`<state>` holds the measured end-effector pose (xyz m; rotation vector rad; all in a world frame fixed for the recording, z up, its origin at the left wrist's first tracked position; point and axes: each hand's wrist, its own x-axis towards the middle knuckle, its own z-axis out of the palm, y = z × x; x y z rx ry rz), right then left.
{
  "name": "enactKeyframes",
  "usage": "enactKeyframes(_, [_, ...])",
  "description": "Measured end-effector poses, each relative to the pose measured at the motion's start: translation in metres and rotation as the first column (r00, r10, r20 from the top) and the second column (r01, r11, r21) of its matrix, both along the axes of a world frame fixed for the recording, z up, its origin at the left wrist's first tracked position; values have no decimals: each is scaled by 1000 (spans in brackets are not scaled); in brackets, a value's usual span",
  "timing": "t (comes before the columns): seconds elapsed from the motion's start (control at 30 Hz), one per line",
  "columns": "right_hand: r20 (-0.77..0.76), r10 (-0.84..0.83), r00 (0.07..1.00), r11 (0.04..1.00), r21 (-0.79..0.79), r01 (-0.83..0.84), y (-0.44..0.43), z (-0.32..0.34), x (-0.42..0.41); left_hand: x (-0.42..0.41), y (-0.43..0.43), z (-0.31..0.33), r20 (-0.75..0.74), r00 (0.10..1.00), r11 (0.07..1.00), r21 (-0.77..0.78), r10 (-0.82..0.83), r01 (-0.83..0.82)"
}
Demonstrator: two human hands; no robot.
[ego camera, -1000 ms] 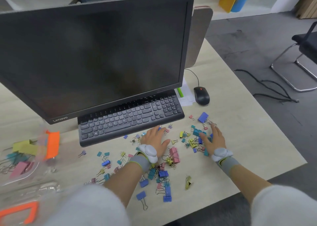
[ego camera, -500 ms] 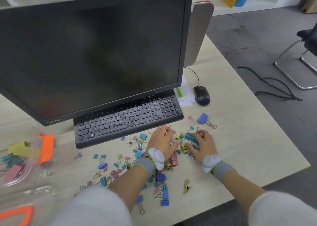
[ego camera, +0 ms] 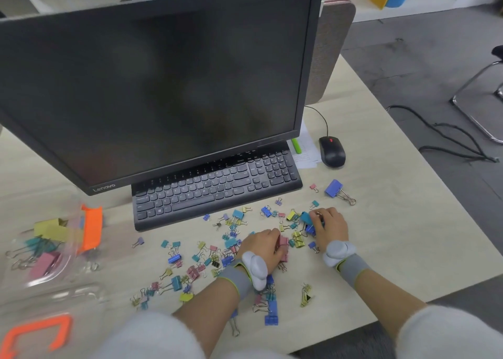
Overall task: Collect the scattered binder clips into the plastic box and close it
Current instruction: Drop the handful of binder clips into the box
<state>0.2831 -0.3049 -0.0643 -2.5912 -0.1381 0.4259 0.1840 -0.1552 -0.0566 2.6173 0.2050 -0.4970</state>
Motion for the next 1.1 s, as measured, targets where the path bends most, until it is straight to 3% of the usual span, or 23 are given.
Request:
enactKeyframes(0.3, [-176, -208, 962, 942, 230, 246, 2, 12, -4, -2, 8, 14, 10, 976, 961, -172, 220, -215])
enactKeyframes(0.63, [-347, -374, 860, 780, 383, 494, 27, 13, -11, -12, 25, 21, 11, 880, 798, -426, 475, -426])
enactKeyframes(0.83, [-560, -314, 767, 571, 533, 624, 61, 31, -31, -22, 47, 25, 29, 815, 704, -522, 579, -481])
enactKeyframes(1.1, [-643, -111, 758, 558, 591, 583, 114, 58, -58, -38, 91, 38, -33, 669, 467, -691, 743, -552])
